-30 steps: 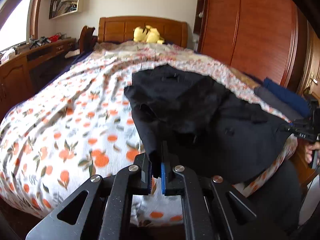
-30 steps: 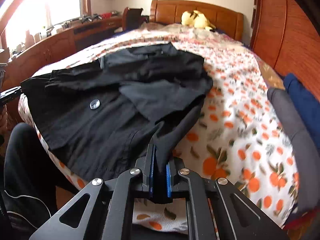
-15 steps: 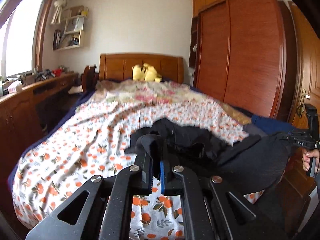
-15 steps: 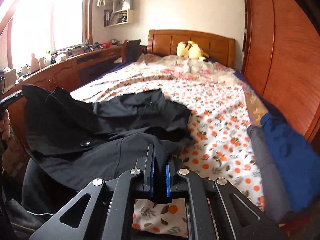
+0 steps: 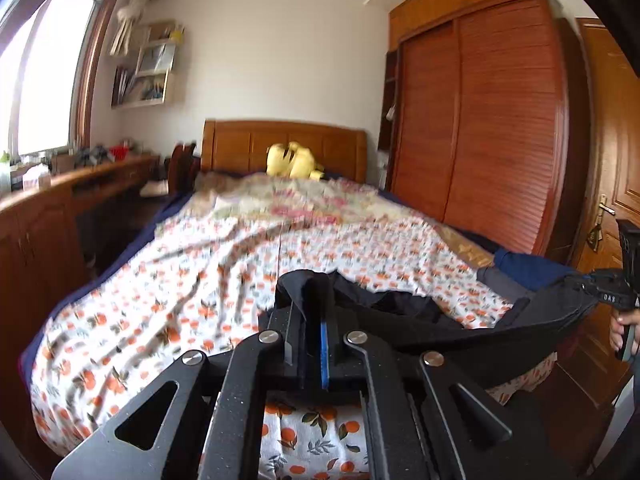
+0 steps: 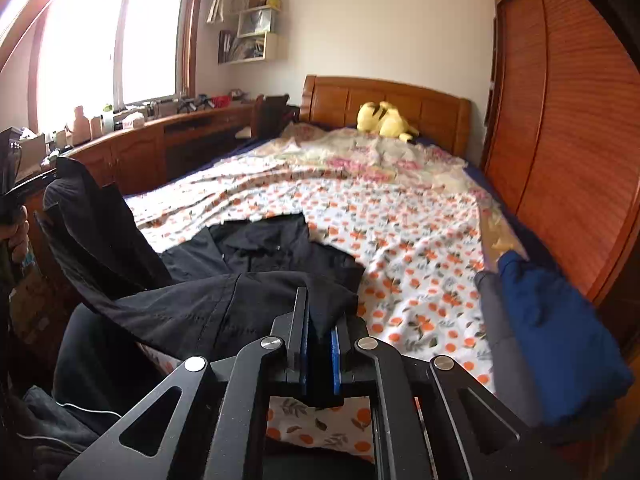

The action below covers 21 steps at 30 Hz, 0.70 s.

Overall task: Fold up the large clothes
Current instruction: 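Lift the hem with both grippers and fold it toward the collar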

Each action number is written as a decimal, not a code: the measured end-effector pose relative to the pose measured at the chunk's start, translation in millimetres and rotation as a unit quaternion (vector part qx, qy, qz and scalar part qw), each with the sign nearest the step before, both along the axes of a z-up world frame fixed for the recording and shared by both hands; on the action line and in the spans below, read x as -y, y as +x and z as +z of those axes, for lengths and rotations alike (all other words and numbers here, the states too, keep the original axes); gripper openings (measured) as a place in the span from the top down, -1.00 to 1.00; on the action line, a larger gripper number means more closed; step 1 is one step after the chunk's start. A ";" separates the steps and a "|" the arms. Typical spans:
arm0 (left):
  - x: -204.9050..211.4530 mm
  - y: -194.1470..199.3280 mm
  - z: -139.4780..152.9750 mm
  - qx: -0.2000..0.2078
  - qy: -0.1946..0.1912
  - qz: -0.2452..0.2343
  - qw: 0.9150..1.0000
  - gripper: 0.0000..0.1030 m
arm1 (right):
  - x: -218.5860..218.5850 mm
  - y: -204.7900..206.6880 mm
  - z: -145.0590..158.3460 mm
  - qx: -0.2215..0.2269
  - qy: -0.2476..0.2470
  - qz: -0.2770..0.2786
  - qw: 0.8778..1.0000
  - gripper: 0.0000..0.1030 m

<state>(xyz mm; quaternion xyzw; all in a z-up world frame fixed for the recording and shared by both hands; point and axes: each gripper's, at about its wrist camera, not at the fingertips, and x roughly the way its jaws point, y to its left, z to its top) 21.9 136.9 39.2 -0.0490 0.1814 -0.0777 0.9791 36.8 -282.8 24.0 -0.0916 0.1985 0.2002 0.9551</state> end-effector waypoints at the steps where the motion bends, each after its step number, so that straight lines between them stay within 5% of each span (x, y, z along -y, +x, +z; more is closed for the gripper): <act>1: -0.9 9.8 -6.9 -0.010 -0.001 0.003 1.000 0.89 | -1.2 9.5 -5.9 -0.007 0.002 0.001 1.000 0.85; 9: 0.6 82.6 -65.1 -0.068 0.028 0.031 0.997 0.89 | -4.2 108.1 -59.1 -0.031 0.084 0.003 0.996 0.85; 21: -2.3 155.6 -92.1 -0.081 0.037 0.053 0.995 0.89 | -47.0 209.3 -86.0 -0.050 0.041 -0.024 0.998 0.85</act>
